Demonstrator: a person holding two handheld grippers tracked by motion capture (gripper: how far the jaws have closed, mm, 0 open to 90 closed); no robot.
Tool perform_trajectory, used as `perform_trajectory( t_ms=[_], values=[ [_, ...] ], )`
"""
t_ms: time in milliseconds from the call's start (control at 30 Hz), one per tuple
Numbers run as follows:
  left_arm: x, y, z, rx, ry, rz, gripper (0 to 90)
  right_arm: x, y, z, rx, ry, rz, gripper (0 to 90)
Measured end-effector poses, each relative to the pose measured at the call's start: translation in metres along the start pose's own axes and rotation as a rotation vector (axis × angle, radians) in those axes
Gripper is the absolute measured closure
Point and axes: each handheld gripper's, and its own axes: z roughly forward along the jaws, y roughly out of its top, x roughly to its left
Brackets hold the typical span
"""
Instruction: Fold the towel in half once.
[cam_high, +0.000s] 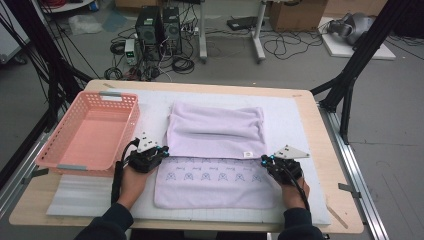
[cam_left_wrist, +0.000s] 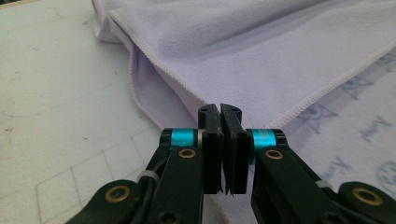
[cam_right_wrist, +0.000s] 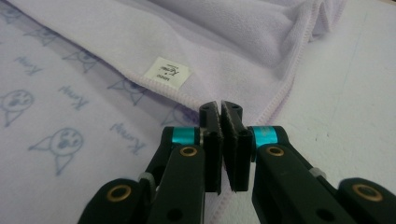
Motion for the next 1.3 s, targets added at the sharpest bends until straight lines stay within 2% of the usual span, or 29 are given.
perform_trajectory(
  t_ms=[67,167,300,500,800,1033,1300],
  values=[
    [-0.002,-0.002,-0.005,-0.006,-0.019,-0.007,86.7,0.0,-0.002,-0.006,-0.006,0.016,0.005,87.0],
    [-0.002,-0.009,-0.014,-0.016,-0.058,-0.059,86.8,0.004,-0.002,-0.017,-0.003,0.034,-0.005,87.2],
    [-0.005,-0.016,-0.029,-0.022,-0.098,-0.075,86.8,0.01,-0.004,-0.031,0.001,0.061,-0.022,87.1],
    [-0.016,-0.022,-0.048,-0.026,-0.137,-0.073,86.8,0.02,-0.017,-0.045,0.04,0.079,-0.033,87.1],
    [-0.033,-0.042,-0.071,-0.019,-0.155,-0.095,86.8,0.038,-0.032,-0.068,0.048,0.089,-0.047,87.0],
    [-0.047,-0.052,-0.091,-0.023,-0.171,-0.106,86.8,0.047,-0.041,-0.084,0.048,0.103,-0.049,87.1],
    [-0.055,-0.063,-0.104,-0.007,-0.171,-0.112,86.8,0.059,-0.05,-0.095,0.065,0.112,-0.065,87.1]
  ],
)
